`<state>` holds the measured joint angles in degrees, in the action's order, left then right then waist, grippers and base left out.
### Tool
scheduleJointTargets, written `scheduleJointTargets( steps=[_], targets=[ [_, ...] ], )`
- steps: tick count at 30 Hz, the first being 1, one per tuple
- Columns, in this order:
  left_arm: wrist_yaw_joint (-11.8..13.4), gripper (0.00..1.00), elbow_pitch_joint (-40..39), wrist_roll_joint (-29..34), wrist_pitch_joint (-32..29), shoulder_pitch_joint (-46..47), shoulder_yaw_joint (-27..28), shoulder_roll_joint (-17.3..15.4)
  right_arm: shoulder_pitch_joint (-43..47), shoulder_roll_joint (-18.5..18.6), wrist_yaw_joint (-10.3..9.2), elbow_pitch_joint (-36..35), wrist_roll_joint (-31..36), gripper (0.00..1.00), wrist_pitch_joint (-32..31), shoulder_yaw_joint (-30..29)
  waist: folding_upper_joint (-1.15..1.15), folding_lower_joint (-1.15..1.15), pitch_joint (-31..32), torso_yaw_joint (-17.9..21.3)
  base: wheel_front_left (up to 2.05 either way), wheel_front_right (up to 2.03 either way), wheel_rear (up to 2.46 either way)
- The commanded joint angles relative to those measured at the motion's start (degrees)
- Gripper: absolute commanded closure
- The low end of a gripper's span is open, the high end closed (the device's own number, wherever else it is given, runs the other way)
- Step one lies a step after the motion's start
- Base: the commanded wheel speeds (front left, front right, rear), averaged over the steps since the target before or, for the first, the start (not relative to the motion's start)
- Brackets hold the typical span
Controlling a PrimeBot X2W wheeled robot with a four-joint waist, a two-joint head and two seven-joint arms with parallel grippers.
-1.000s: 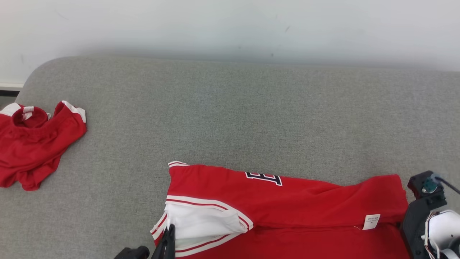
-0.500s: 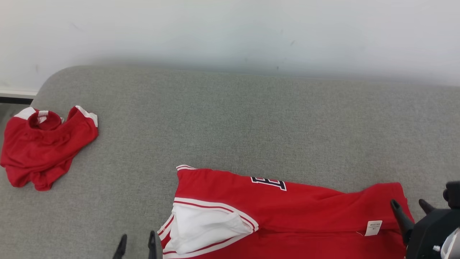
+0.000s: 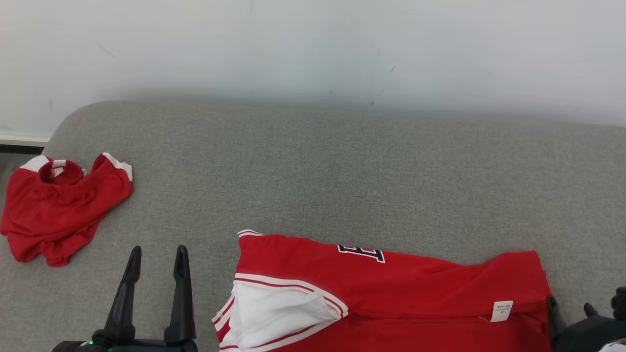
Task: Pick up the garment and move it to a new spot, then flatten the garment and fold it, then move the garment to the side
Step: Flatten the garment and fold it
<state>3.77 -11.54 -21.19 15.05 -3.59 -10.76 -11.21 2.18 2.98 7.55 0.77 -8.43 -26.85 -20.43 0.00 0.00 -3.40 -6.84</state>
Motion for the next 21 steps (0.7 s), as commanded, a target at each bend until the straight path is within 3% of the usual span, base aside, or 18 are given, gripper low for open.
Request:
scheduleJointTargets(
  steps=[1, 11, 21],
  targets=[
    [-1.6, 0.00, -0.7, 0.9, 0.1, -1.4, 1.0, 0.9, -0.6, -0.1, -0.14, 2.4, 2.0, 0.00, 1.1, 0.0, 0.00, 0.00, 0.2, 0.2, 0.00, 0.00, 0.00],
    [-6.2, 0.00, -0.5, 5.1, 0.2, -3.0, 4.0, 5.0, -2.7, -0.2, -0.14, 11.1, 2.0, 0.00, 3.6, 1.7, 0.00, 0.00, 0.3, 0.3, 0.00, 0.00, 0.00],
    [-7.5, 0.00, -0.3, 6.8, 0.2, -1.9, 4.3, 6.6, -5.9, -0.1, -0.14, 14.7, 4.1, 0.00, 2.7, 1.6, 0.00, 0.00, -1.9, -0.5, 0.00, 0.00, 0.00]
  ],
)
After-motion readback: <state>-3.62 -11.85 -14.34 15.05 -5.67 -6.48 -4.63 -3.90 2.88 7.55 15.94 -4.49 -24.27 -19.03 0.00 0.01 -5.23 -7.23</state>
